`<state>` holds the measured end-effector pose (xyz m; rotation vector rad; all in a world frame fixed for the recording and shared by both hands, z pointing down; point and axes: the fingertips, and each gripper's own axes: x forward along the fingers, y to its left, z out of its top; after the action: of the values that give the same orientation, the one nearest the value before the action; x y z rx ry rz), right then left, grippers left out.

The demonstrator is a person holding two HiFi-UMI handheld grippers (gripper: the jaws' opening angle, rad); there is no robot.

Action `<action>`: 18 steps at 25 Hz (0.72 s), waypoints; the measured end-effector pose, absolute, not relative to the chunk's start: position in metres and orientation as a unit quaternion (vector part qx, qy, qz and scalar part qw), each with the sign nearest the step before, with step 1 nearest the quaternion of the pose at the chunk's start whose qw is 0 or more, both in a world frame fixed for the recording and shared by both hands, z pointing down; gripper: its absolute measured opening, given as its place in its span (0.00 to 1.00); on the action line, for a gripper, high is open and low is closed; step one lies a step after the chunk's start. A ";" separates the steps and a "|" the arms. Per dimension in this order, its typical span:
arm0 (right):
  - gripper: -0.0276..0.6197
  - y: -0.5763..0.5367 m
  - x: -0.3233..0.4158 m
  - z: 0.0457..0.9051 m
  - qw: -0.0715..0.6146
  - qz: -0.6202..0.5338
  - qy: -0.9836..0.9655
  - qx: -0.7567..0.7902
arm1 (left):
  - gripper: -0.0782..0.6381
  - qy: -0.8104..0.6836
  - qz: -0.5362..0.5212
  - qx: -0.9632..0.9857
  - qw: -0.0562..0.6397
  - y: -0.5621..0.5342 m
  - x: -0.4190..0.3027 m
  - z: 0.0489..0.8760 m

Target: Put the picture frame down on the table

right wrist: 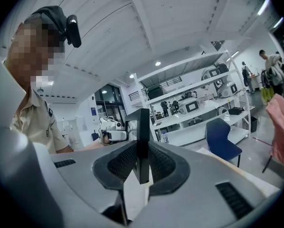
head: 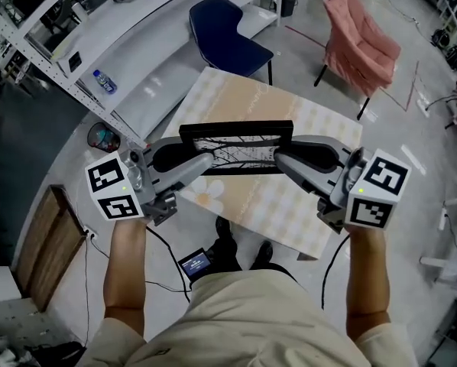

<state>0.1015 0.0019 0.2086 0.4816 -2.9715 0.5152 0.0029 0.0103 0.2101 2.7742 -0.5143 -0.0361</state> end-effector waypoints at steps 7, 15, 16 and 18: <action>0.15 -0.063 0.062 0.204 0.058 0.185 -0.959 0.207 | 0.19 -0.137 -0.016 0.975 0.172 -0.062 -0.036 0.208; 0.15 -0.121 0.009 0.211 0.077 0.191 -0.945 0.255 | 0.19 -0.100 -0.025 0.979 0.177 -0.127 -0.089 0.217; 0.15 -0.127 0.005 0.213 0.079 0.192 -0.943 0.260 | 0.19 -0.097 -0.026 0.979 0.178 -0.134 -0.093 0.219; 0.15 -0.137 -0.001 0.219 0.082 0.197 -0.939 0.271 | 0.19 -0.091 -0.026 0.979 0.180 -0.146 -0.099 0.225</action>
<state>-0.0013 -0.1374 0.2190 0.8108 -2.8043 0.5877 -0.0989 -0.1455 0.2251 2.7660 -0.2557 -0.0735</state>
